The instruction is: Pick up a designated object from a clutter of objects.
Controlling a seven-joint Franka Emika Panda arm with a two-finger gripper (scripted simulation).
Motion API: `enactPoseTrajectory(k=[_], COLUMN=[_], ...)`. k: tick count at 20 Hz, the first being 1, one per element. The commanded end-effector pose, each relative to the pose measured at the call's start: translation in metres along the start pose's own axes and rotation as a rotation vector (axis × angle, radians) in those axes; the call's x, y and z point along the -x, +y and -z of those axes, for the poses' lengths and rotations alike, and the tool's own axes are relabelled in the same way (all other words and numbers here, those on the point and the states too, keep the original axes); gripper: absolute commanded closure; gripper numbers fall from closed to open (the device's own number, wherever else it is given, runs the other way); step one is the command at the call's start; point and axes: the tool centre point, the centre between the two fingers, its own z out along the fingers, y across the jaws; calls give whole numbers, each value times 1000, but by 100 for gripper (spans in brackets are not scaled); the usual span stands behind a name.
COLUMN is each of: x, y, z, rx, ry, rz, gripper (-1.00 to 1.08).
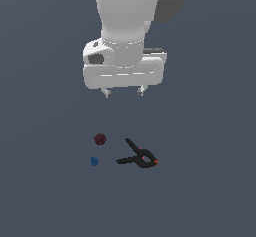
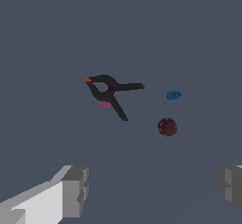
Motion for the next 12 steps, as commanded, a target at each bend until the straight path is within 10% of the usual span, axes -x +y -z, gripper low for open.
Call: enactPoseTrajectory(k=[1, 12], x=[-5, -29], y=[5, 31], z=[-7, -44], rx=[1, 2], ry=[-2, -12], rz=[45, 290], gripper=[-92, -92])
